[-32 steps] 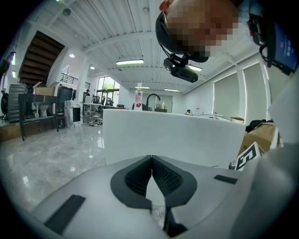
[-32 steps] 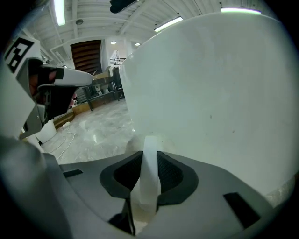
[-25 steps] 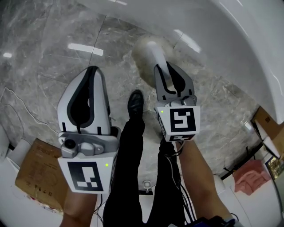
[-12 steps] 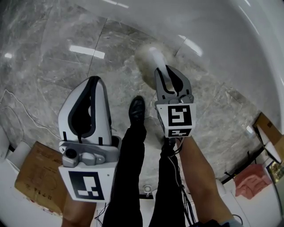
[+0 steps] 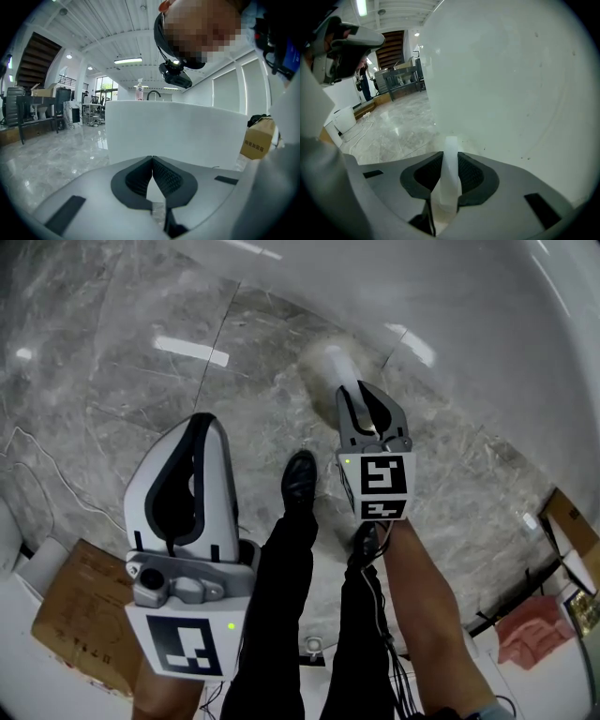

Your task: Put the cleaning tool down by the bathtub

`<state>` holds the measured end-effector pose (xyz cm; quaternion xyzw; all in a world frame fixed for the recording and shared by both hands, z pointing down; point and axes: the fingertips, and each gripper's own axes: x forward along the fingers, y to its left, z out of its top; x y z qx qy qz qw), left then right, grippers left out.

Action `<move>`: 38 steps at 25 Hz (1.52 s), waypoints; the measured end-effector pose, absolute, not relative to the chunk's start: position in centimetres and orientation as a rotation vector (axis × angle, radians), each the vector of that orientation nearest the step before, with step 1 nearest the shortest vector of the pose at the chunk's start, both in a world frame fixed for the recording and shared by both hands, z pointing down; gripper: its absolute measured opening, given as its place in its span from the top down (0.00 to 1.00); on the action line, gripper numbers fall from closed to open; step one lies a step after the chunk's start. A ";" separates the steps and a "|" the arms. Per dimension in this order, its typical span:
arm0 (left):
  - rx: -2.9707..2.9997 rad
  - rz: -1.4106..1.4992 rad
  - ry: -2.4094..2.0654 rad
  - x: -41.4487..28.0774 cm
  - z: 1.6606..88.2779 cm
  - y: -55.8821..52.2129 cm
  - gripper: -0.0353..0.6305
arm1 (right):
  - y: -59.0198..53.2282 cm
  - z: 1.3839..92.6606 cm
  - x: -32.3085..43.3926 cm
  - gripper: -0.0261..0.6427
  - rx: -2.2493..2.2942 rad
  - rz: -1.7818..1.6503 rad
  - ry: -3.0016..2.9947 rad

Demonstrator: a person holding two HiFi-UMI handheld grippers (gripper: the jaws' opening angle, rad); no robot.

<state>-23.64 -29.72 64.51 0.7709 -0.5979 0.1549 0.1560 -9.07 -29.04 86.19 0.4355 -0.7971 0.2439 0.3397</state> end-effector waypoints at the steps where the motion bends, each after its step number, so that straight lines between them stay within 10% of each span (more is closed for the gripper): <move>1: 2.207 0.446 -1.714 -23.8 64.5 -29.7 0.92 | -29.1 86.5 -9.1 0.81 1.130 0.634 -2.074; 38: 2.240 0.392 -1.736 -20.5 60.5 -30.6 0.92 | -30.6 82.0 -7.5 0.81 1.185 0.616 -2.102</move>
